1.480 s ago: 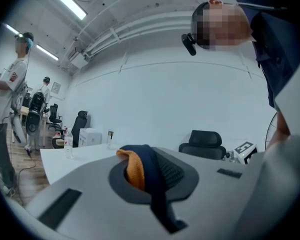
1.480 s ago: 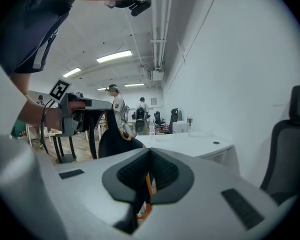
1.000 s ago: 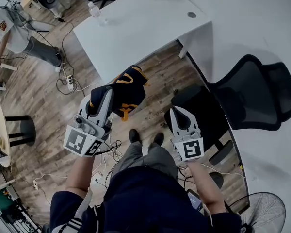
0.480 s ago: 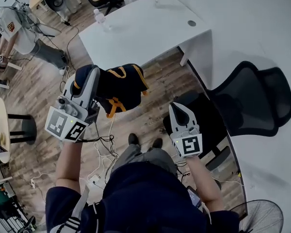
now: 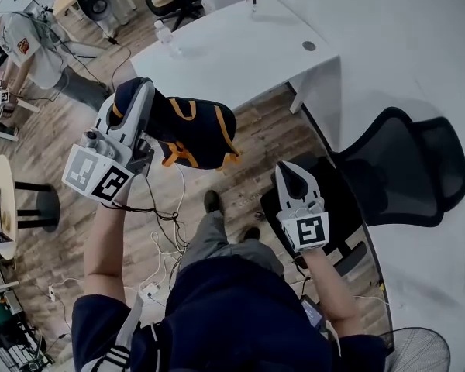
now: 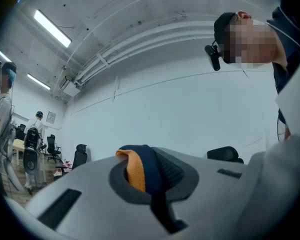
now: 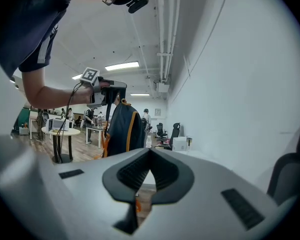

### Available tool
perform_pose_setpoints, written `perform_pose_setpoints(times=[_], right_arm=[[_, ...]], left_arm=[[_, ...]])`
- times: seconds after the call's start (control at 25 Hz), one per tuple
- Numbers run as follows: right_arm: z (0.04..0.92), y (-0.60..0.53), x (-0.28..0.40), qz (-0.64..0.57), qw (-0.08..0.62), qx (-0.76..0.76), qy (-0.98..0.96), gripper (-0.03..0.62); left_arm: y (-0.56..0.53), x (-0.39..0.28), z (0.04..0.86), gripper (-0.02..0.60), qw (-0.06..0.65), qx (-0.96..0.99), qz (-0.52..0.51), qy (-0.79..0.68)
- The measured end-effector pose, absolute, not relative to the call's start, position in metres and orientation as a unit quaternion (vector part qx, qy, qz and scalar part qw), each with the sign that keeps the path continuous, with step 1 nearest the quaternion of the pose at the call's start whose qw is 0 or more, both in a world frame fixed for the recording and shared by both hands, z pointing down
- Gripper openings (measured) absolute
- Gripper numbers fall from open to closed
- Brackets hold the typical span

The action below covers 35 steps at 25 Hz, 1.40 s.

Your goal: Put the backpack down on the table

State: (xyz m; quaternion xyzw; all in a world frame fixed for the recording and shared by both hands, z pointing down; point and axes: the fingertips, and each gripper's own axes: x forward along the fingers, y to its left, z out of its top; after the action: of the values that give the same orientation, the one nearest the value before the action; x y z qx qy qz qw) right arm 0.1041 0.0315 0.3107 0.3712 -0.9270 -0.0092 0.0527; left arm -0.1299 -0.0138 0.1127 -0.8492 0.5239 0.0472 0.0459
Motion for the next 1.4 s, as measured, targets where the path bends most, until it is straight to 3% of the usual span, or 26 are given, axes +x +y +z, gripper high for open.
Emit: perform_pose_setpoints(times=[0.76,1.4], right_arm=[[0.298,-0.063,0.027,-0.019,0.052,0.472,-0.880,0.000],[0.310,-0.098,0.050,0.000,0.054,0.463,-0.885,0.000]], left_arm=[[-0.120,-0.183,0.137,0.002,0.022,-0.922,0.004,0.385],[-0.171,-0.171,0.165,0.002,0.030,-0.936,-0.057,0.345]])
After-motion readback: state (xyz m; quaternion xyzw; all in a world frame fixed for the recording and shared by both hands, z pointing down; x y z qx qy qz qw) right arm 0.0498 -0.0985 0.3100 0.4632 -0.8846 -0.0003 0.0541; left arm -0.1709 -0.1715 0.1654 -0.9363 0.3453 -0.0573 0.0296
